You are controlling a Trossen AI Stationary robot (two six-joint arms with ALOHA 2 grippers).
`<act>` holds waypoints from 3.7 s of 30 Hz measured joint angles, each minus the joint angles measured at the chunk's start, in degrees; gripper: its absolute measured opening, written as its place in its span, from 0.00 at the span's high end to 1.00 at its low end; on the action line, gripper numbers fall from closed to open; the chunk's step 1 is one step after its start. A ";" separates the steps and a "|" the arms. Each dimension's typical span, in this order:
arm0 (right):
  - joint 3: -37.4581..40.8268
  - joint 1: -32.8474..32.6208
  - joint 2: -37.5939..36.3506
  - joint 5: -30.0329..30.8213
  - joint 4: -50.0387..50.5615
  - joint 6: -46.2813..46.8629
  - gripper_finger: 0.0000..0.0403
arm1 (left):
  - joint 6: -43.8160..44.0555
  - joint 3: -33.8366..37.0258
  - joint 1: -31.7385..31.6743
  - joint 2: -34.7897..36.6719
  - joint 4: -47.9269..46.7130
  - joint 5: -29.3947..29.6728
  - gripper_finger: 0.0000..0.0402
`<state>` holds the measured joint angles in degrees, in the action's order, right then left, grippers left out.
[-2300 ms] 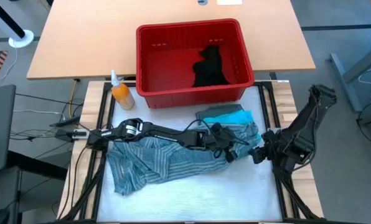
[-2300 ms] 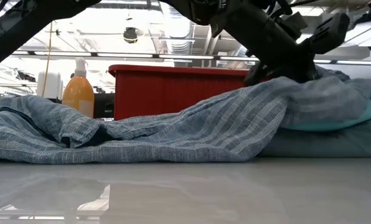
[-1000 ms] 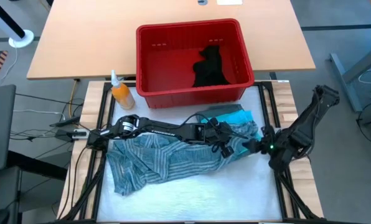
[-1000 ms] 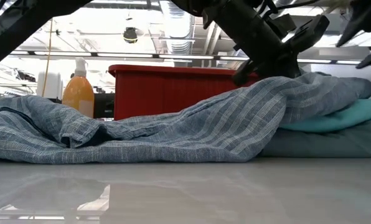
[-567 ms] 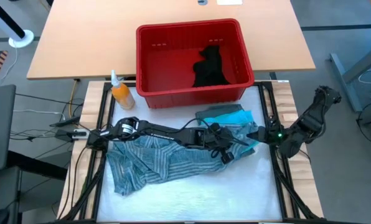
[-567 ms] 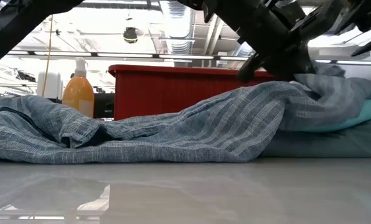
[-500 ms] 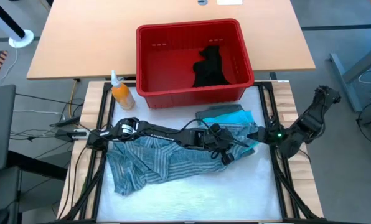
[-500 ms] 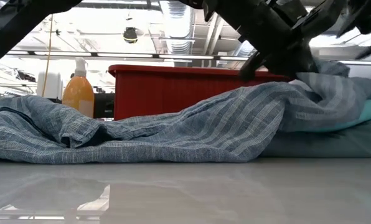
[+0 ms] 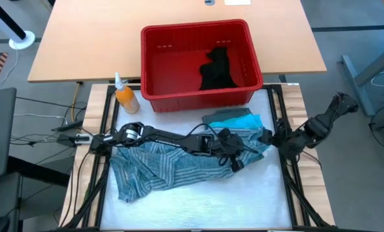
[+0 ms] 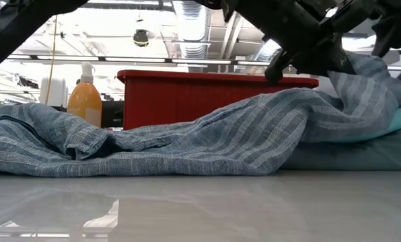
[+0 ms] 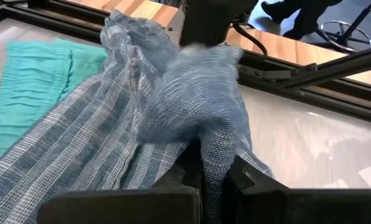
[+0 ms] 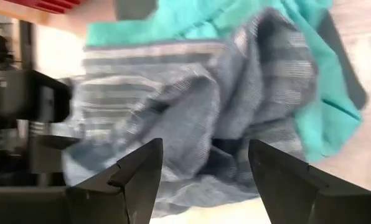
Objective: Fold Laundry from Bin
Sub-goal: Fold the blue patterned polo shirt
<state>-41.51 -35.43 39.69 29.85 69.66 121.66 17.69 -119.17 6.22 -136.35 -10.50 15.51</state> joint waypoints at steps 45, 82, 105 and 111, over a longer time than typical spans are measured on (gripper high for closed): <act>2.50 10.77 13.75 0.45 -10.76 -15.32 0.93 | -0.50 0.39 0.79 -0.02 -8.01 4.72 0.72; -1.39 12.12 11.18 3.90 -27.06 -26.44 0.95 | 20.03 71.68 8.57 40.49 20.63 8.82 0.61; -24.15 16.57 25.66 11.24 -50.97 -51.85 0.95 | 10.46 70.36 6.76 57.89 9.66 2.86 0.94; -28.44 16.91 35.32 10.79 -62.28 -55.73 0.95 | 13.25 71.73 12.80 76.11 -4.05 8.42 0.95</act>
<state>-69.95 -18.52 75.02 40.64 7.38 65.93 30.94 -47.44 19.02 -60.24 -14.55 23.93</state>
